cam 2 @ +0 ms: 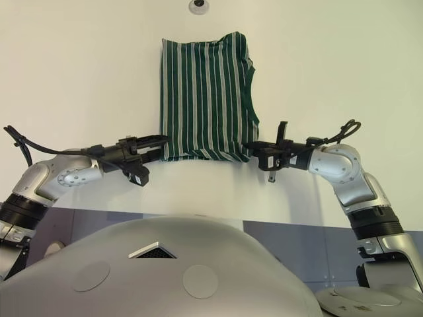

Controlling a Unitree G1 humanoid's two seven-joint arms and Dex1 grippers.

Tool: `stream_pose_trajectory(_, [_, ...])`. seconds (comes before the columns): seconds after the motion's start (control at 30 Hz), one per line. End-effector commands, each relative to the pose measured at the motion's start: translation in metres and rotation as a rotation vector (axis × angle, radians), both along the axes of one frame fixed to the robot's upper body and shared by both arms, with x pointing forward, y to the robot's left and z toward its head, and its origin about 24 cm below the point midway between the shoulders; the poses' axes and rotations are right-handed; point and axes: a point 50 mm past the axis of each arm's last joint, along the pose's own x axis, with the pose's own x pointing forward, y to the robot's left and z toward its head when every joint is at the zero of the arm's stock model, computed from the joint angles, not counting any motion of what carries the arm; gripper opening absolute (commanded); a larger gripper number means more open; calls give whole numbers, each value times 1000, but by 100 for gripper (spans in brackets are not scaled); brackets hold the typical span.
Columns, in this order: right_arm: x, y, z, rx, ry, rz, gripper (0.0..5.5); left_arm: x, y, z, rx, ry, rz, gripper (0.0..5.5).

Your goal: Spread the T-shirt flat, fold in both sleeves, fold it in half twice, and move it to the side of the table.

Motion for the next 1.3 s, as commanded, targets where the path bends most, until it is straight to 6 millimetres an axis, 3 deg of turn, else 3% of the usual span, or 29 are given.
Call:
stream_pose_trajectory(0.03, [-5,-3,-7,-40,47,3,0,-27,15,-33,194,167,-49,157])
stream_pose_trajectory(0.6, [-2,-3,-4,-32,37,2,0,-17,19,-28,97,206,-9,10])
stream_pose_trajectory(0.87, [-1,-3,2,-11,30,-2,0,-11,18,-17,0,220,15,3])
stream_pose_trajectory(1.0, [-3,-5,9,19,18,-2,0,-2,18,1,-128,196,72,3])
stream_pose_trajectory(1.3, [-7,-6,29,146,22,1,0,-2,20,31,-300,200,76,3])
